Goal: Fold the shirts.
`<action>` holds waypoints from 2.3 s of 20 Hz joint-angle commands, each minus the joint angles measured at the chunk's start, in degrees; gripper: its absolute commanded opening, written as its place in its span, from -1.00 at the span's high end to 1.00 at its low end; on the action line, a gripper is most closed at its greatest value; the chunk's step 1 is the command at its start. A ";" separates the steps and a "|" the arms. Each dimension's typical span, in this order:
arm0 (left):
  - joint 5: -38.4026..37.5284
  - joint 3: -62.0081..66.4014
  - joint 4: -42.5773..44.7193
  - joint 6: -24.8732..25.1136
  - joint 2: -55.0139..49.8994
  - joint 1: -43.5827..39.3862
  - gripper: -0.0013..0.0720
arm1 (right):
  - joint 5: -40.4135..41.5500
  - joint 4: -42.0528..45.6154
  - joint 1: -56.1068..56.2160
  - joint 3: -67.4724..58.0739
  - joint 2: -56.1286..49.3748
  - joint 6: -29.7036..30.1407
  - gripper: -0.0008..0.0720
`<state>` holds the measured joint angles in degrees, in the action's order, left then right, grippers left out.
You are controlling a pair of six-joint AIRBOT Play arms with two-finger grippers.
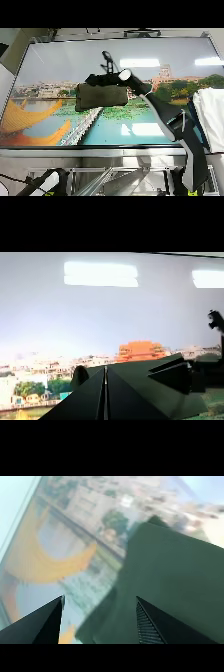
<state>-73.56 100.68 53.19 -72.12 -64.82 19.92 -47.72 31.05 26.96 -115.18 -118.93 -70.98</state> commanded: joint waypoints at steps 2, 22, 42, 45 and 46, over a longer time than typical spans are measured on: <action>-0.13 -1.01 -1.31 1.20 -1.46 -2.34 0.89 | -21.16 11.91 -15.04 0.00 4.87 -11.98 -0.41; -1.57 -1.03 -1.38 1.57 -1.81 -3.72 0.89 | -21.31 -1.73 -13.29 4.81 -8.66 -5.25 0.80; -7.23 -1.03 -2.21 1.60 -1.81 -3.69 0.89 | -51.58 42.88 -65.61 6.32 42.71 -39.04 0.94; -7.54 -1.03 -2.21 1.60 -1.81 -3.72 0.89 | -54.31 52.63 -72.85 14.36 49.96 -37.86 0.94; -7.54 -1.03 -2.23 1.60 -1.81 -3.72 0.89 | -54.12 52.98 -75.14 18.56 51.82 -37.88 0.94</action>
<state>-80.49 99.68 50.94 -70.59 -66.61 16.23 -95.96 74.08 -41.17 -103.55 -73.10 -107.83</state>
